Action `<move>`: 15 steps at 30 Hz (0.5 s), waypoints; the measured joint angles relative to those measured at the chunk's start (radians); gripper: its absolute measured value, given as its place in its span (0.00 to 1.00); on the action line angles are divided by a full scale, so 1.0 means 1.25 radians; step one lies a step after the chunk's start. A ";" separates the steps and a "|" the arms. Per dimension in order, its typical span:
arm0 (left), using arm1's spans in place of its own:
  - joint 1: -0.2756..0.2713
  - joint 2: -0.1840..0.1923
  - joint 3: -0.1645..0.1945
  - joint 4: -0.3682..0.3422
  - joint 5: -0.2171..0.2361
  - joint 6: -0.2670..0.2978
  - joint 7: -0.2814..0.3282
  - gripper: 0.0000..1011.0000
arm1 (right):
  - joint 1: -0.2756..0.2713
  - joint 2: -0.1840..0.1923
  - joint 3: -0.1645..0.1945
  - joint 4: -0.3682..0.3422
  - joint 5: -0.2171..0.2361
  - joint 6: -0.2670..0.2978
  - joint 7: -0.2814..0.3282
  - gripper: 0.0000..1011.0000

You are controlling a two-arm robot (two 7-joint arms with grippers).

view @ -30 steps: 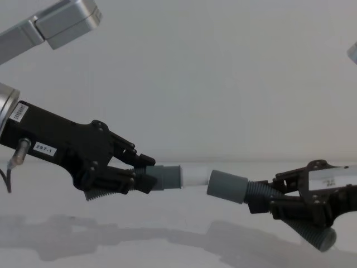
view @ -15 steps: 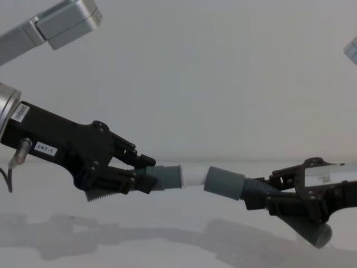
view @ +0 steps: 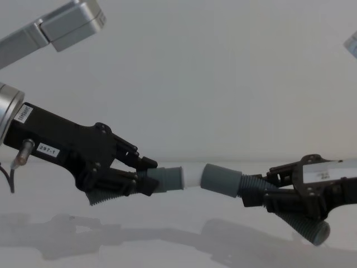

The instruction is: Use both hands to pick up one end of the pipe from the table, align the ends, and insert them.

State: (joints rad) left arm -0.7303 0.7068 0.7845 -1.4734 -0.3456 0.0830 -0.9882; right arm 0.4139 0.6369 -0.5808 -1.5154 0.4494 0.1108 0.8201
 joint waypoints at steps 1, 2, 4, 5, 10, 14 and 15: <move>-0.001 0.000 0.001 0.000 0.000 0.000 0.000 0.34 | 0.000 0.000 0.000 0.000 0.001 0.000 0.000 0.28; -0.001 0.001 0.002 0.000 0.000 0.001 0.000 0.34 | 0.001 0.001 -0.001 -0.001 0.001 -0.001 0.001 0.28; -0.003 0.001 0.004 0.000 0.000 0.002 0.000 0.34 | 0.002 0.002 -0.002 -0.001 0.003 -0.002 0.003 0.28; -0.003 0.001 0.004 0.000 0.000 0.002 0.000 0.34 | 0.002 0.003 -0.003 -0.002 0.003 -0.002 0.004 0.28; -0.005 0.002 0.007 -0.001 0.000 0.004 0.001 0.34 | 0.004 0.006 -0.007 -0.004 0.005 -0.004 0.007 0.28; -0.006 0.003 0.009 -0.001 0.000 0.005 0.002 0.34 | 0.005 0.008 -0.008 -0.005 0.007 -0.004 0.008 0.28; -0.006 0.003 0.009 -0.001 0.000 0.006 0.003 0.34 | 0.005 0.008 -0.009 -0.005 0.007 -0.004 0.009 0.28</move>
State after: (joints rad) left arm -0.7377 0.7103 0.7961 -1.4751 -0.3453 0.0902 -0.9849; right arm 0.4199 0.6469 -0.5917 -1.5219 0.4579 0.1051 0.8308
